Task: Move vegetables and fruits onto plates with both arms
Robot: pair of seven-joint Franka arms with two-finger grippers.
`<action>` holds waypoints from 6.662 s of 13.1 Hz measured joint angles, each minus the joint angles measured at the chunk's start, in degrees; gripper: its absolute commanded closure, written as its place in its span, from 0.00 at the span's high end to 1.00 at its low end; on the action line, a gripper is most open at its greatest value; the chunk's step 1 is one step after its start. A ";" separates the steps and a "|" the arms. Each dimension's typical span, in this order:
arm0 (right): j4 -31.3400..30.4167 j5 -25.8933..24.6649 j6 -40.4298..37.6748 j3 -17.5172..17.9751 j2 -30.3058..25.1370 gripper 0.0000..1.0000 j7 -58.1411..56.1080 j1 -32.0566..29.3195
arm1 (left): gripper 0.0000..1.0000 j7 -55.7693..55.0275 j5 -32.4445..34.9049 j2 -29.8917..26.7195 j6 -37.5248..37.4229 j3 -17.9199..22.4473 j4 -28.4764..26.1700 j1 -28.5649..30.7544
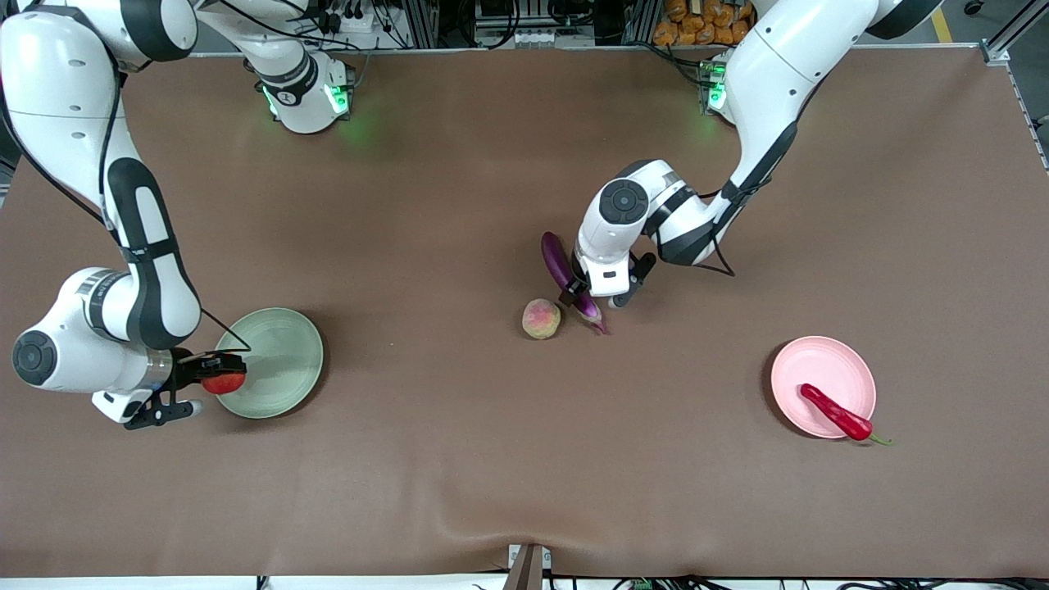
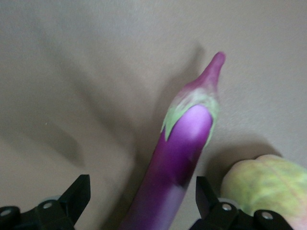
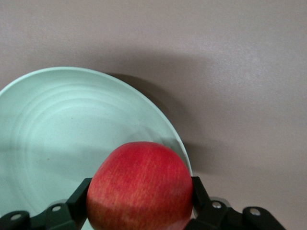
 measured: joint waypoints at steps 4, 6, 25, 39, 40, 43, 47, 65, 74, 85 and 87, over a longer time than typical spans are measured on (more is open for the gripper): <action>1.49 0.00 -2.85 0.91 -0.10 1.00 0.00 0.26 | 0.65 0.00 0.01 0.31 2.58 0.01 -1.10 -0.59; 2.57 0.03 -4.55 1.39 -0.84 1.00 0.97 1.32 | 0.41 0.00 1.13 0.88 4.04 0.11 -1.17 -0.76; 4.22 9.36 11.18 2.28 -0.17 1.00 66.49 36.88 | 0.00 36.57 0.94 -13.18 -22.40 -11.10 7.40 32.17; 11.04 -0.09 17.37 1.73 10.22 0.44 75.95 49.49 | 0.00 53.18 -5.64 5.35 -18.59 -10.40 19.42 55.35; 11.74 -0.53 18.45 1.65 11.12 0.17 76.27 49.53 | 0.00 51.71 -5.64 6.30 -16.87 -10.20 19.47 55.08; 13.27 -0.64 19.16 0.74 11.38 0.23 76.40 49.00 | 0.00 51.50 -5.29 8.24 -14.16 -7.95 19.50 54.58; 15.69 -0.65 9.62 0.36 8.07 0.31 74.60 42.77 | 0.00 51.65 -5.22 9.64 -13.91 -7.33 19.52 54.20; 0.89 -0.66 -1.20 0.61 -2.06 1.00 18.61 7.66 | 1.00 51.65 -2.33 7.20 -29.45 -13.38 31.68 50.80; 2.03 -0.91 -8.84 0.19 -10.63 1.00 18.08 6.43 | 1.00 72.20 0.03 -5.64 -38.38 -15.70 33.12 49.35; 0.61 -9.84 -36.72 0.60 -40.06 1.00 25.55 3.99 | 1.00 83.61 -4.85 -18.10 -51.61 -17.45 33.32 49.28; -0.61 -10.02 -35.60 0.42 -40.48 1.00 25.53 3.98 | 1.00 83.72 -7.27 -20.20 -52.50 -17.46 33.36 49.28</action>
